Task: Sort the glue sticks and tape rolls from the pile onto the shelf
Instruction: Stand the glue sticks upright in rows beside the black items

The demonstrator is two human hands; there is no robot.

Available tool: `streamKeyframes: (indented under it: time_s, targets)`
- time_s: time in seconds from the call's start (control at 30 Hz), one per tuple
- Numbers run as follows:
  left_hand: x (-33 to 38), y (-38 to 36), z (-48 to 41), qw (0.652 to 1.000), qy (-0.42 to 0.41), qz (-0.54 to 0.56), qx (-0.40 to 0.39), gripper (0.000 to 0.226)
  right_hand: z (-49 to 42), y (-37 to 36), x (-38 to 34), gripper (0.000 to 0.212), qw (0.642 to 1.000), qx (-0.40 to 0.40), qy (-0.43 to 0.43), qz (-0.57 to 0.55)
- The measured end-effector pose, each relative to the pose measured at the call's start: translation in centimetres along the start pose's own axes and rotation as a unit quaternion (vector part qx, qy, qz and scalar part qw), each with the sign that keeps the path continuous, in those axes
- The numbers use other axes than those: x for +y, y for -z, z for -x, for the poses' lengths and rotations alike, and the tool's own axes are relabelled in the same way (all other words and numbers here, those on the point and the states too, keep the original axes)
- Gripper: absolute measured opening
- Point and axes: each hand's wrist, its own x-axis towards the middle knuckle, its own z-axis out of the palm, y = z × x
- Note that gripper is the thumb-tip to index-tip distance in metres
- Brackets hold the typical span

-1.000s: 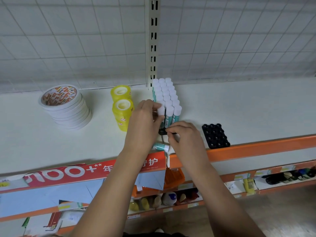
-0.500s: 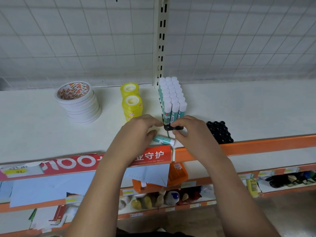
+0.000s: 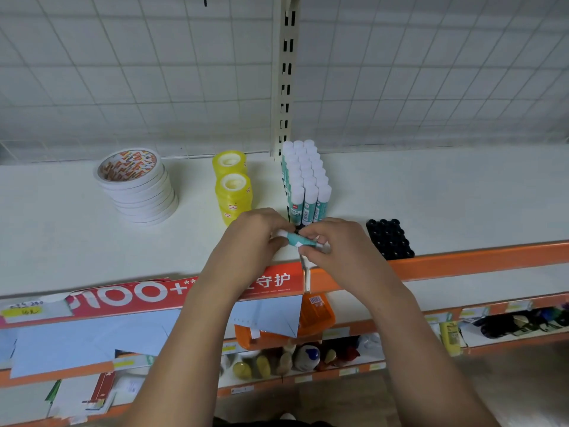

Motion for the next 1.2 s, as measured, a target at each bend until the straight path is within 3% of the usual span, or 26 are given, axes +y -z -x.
streamKeyframes:
  time_s: [0.13,0.3,0.77,0.9,1.03,1.2]
  targets:
    - [0.3,-0.3,-0.6,0.998,-0.021,0.042,0.045,0.018,0.2,0.6,0.5,0.023,1.0,0.013,0.008,-0.003]
    - [0.3,-1.0,-0.9,0.994,-0.004,0.054,0.092,0.033,0.3,1.1,1.4,0.021,0.999,0.033,-0.006,0.011]
    - [1.3,-1.2,-1.4,0.986,0.025,0.092,0.135,0.016,0.0,0.6,2.3,0.023,0.996,0.046,-0.039,-0.061]
    - [1.3,-1.5,-1.5,0.987,0.017,0.094,0.127,0.014,0.0,0.7,2.4,0.023,0.994,0.082,-0.041,-0.059]
    - [1.0,-2.1,-1.6,0.996,-0.024,-0.03,0.085,0.011,-0.4,1.0,2.3,0.02,0.987,0.127,-0.049,-0.081]
    - [1.3,-3.2,-1.8,0.997,-0.046,-0.066,0.019,0.02,-1.3,0.5,1.9,0.018,0.978,0.166,-0.051,-0.117]
